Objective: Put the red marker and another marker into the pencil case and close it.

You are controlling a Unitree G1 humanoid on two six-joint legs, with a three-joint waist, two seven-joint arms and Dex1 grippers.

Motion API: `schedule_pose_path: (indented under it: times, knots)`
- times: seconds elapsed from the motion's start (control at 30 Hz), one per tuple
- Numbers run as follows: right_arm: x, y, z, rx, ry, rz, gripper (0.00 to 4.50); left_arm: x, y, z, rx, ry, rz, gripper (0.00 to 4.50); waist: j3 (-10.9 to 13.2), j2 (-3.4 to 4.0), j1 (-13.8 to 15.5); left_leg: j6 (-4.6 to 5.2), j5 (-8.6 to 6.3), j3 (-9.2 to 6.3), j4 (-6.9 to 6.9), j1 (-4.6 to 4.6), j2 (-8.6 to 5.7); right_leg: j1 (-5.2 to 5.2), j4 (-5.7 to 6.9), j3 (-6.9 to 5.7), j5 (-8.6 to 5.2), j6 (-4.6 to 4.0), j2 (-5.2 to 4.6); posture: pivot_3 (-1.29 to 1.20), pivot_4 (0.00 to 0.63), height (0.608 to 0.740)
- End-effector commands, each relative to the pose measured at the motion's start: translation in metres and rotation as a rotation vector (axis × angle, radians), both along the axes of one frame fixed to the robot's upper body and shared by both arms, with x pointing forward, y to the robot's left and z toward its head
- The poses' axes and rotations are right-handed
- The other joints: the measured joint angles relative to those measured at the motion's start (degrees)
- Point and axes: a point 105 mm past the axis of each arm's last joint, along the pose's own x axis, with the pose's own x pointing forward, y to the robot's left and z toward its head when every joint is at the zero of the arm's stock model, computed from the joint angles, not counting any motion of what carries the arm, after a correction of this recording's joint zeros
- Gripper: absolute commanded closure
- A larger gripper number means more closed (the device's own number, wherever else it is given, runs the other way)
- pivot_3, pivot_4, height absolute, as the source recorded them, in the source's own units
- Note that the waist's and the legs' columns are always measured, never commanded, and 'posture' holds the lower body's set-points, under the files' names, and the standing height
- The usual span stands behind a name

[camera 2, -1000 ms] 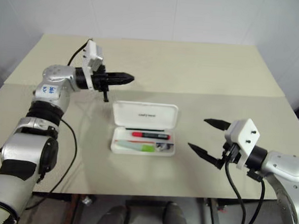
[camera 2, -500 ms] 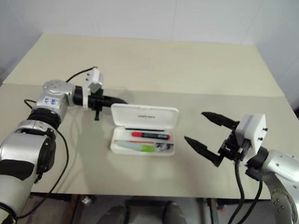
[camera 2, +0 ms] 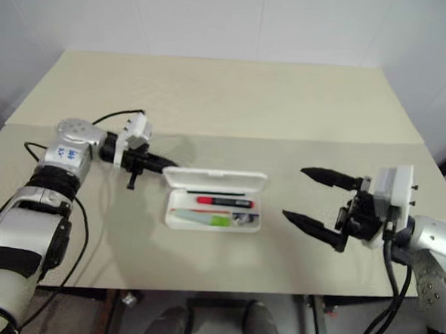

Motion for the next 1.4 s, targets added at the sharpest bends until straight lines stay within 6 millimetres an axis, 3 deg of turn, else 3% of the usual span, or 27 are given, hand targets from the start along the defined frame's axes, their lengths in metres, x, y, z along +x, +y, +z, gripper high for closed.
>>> schedule_pose_path:
  times: [0.03,0.27,0.43,0.7,0.8,1.0,1.17,1.3,1.4]
  knots:
    - [-0.001,-0.010,0.016,-0.011,-0.058,0.040,0.00,-0.023,-0.013,0.005,0.025,0.009,-0.199,4.49,0.00,0.00,0.02,0.00,0.00,0.00,0.00,0.00,0.00,-0.01,-0.01,0.00,0.00,0.00,0.00,0.00,0.150,0.740]
    - [0.002,-0.015,0.019,-0.047,-0.025,0.108,0.00,-0.047,-0.031,-0.005,0.071,0.011,-0.354,4.49,0.01,0.02,-0.06,0.00,0.00,0.01,0.00,0.02,0.02,-0.01,-0.01,0.01,-0.02,-0.04,0.01,0.00,0.150,0.740]
    - [0.004,-0.010,0.016,-0.081,-0.034,0.135,0.00,-0.053,-0.033,-0.021,0.179,-0.023,-0.423,4.49,0.01,0.02,0.00,0.00,0.00,0.01,0.02,0.02,0.00,-0.02,0.00,0.01,-0.02,-0.04,0.00,0.00,0.150,0.740]
    - [0.005,0.004,0.015,-0.054,-0.060,0.124,0.00,-0.042,-0.029,-0.050,0.380,-0.130,-0.482,4.49,0.00,0.03,0.24,0.00,0.00,0.02,0.04,0.02,0.00,-0.01,-0.02,0.00,-0.03,-0.07,-0.01,0.00,0.150,0.740]
    - [0.004,0.006,0.013,-0.047,-0.061,0.114,0.00,-0.037,-0.032,-0.052,0.390,-0.160,-0.483,4.49,-0.03,0.09,0.31,0.00,0.00,0.02,0.12,0.03,-0.03,0.03,-0.02,0.00,-0.03,-0.05,-0.03,0.00,0.150,0.740]
    - [0.007,0.004,0.011,-0.056,-0.051,0.075,0.00,-0.032,-0.048,-0.036,0.216,-0.185,-0.454,4.49,-0.03,0.11,0.21,0.01,0.00,0.02,0.40,0.03,-0.02,0.14,0.00,0.00,-0.03,-0.05,-0.01,0.00,0.150,0.740]
    - [0.009,0.004,0.011,-0.060,-0.052,0.067,0.00,-0.026,-0.062,0.007,-0.133,-0.191,-0.346,4.49,0.00,0.08,0.11,0.03,-0.01,0.00,0.59,-0.09,-0.02,0.12,0.03,-0.01,0.00,0.00,0.00,0.00,0.150,0.740]
    - [0.012,0.004,0.008,-0.063,-0.043,0.060,0.00,-0.009,-0.046,0.009,-0.182,-0.105,-0.137,4.49,0.00,0.10,-0.25,0.04,-0.01,0.02,0.52,-0.02,0.00,0.07,0.10,0.01,0.00,0.00,0.03,0.00,0.150,0.740]
    - [0.014,0.004,0.007,-0.064,-0.035,0.057,0.00,-0.018,-0.035,0.008,-0.211,-0.075,-0.144,4.49,0.00,0.10,-0.43,0.04,-0.01,0.01,0.52,-0.02,0.01,0.06,0.13,0.01,0.00,0.00,0.04,0.00,0.150,0.740]
